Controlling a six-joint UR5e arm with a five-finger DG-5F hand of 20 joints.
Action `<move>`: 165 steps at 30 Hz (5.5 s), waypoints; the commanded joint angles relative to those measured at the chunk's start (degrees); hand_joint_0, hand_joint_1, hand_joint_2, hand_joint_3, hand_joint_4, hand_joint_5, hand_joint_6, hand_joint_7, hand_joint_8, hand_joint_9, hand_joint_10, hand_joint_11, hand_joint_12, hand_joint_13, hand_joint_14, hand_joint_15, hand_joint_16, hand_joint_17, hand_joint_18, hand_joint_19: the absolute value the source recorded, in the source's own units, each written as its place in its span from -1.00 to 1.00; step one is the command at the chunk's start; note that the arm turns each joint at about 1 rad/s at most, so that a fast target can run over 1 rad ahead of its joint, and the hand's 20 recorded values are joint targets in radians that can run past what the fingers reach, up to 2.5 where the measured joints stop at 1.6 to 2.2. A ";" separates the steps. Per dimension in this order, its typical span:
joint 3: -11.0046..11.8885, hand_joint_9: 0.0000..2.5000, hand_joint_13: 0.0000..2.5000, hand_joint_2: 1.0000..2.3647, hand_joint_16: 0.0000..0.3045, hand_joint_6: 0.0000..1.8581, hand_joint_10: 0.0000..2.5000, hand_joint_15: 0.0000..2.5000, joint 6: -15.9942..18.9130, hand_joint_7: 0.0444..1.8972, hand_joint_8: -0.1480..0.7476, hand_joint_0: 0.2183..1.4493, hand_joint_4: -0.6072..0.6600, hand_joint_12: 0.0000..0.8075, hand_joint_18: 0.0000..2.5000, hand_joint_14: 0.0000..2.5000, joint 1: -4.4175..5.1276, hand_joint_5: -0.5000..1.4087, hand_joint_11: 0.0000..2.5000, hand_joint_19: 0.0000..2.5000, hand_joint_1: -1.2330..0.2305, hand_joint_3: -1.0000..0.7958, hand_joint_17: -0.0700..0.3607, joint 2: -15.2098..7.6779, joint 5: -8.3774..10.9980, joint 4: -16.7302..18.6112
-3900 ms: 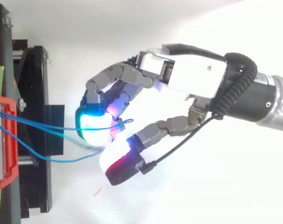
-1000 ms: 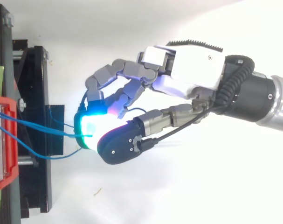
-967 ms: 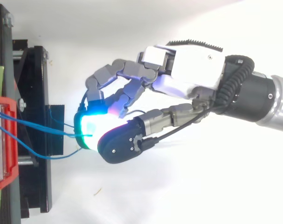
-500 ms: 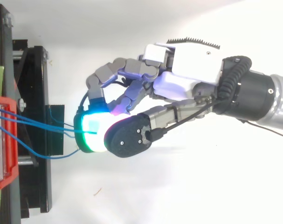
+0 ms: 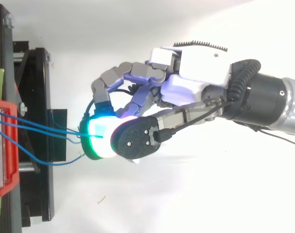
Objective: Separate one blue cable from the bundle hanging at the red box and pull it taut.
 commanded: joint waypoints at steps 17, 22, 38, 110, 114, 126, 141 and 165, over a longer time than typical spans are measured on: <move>-0.04 -0.08 -0.35 -0.99 -0.70 -0.02 -0.98 -0.61 -0.07 0.41 0.03 -0.05 -0.47 -0.04 -0.42 -0.99 0.08 -0.68 -0.09 -0.64 -0.52 -0.30 -0.19 0.00 0.04 -6.09; -0.04 -0.08 -0.36 -0.99 -0.70 -0.03 -0.98 -0.61 -0.07 0.41 0.02 -0.05 -0.45 -0.04 -0.42 -0.99 0.08 -0.68 -0.11 -0.65 -0.52 -0.32 -0.19 0.09 -0.05 -6.09; -0.04 -0.09 -0.38 -0.99 -0.69 -0.03 -0.98 -0.63 -0.15 0.42 0.03 -0.05 -0.44 -0.04 -0.44 -0.99 0.34 -0.69 -0.12 -0.65 -0.52 -0.33 -0.19 0.00 0.13 -6.09; 0.05 0.06 -0.11 -0.98 -0.76 -0.03 -0.07 0.24 -0.15 0.41 -0.06 -0.01 -0.34 -0.18 -0.01 0.47 0.34 -0.68 0.33 0.03 -0.51 -0.29 -0.30 0.00 0.21 -6.09; 0.05 0.06 -0.11 -0.98 -0.77 -0.03 -0.05 0.23 -0.15 0.40 -0.04 -0.01 -0.35 -0.18 -0.01 0.48 0.34 -0.68 0.33 0.04 -0.51 -0.29 -0.31 0.00 0.21 -6.09; 0.05 0.07 -0.11 -0.98 -0.77 -0.03 -0.05 0.24 -0.15 0.41 -0.04 -0.01 -0.35 -0.17 -0.01 0.48 0.34 -0.68 0.31 0.03 -0.51 -0.29 -0.30 0.00 0.21 -6.09; 0.05 0.07 -0.11 -0.98 -0.77 -0.03 -0.04 0.24 -0.15 0.42 -0.05 0.00 -0.35 -0.19 -0.02 0.48 0.34 -0.68 0.32 0.03 -0.51 -0.29 -0.31 0.09 0.21 -6.09; 0.05 0.06 -0.11 -0.98 -0.78 -0.03 -0.05 0.24 -0.15 0.42 -0.06 0.00 -0.35 -0.19 -0.03 0.47 0.43 -0.68 0.31 0.01 -0.51 -0.28 -0.32 0.00 0.21 -6.09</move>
